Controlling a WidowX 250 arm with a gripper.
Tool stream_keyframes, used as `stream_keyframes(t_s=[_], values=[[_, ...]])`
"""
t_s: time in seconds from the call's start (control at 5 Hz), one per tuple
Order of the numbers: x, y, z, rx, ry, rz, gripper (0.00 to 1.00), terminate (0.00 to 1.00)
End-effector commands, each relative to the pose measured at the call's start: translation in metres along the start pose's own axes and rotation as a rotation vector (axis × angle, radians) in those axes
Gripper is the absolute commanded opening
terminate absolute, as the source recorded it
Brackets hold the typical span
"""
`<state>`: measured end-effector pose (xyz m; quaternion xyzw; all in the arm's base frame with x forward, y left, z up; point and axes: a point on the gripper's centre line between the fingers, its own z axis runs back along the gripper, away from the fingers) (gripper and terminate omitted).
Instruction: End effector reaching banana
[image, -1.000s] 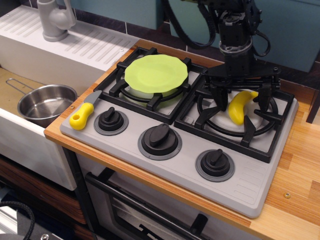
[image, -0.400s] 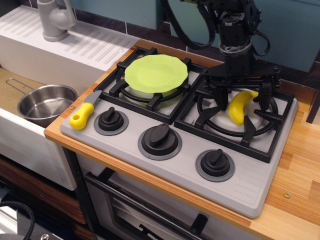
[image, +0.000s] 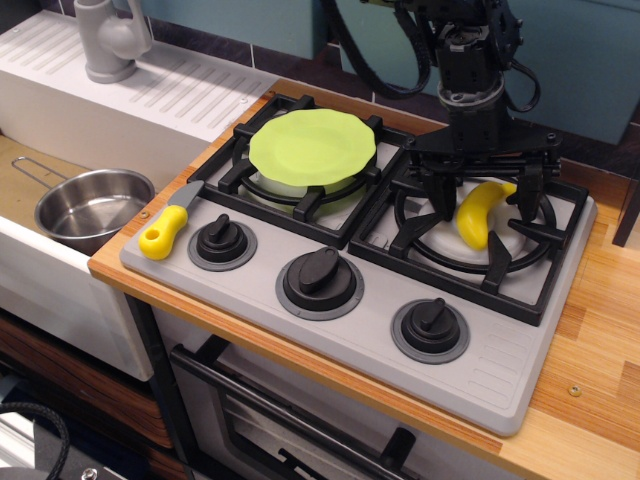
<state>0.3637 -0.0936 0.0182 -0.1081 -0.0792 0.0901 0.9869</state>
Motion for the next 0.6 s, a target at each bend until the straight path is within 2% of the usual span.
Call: stream_keyframes(t_s=[0.0,0.2,0.4], values=[[-0.0070,-0.0060,-0.0080,0.008,0.024,-0.024,1.00,0.00],[-0.0070,-0.0060,-0.0080,0.008,0.024,-0.024,1.00,0.00],[-0.0070,-0.0060,-0.0080,0.008,0.024,-0.024,1.00,1.00]])
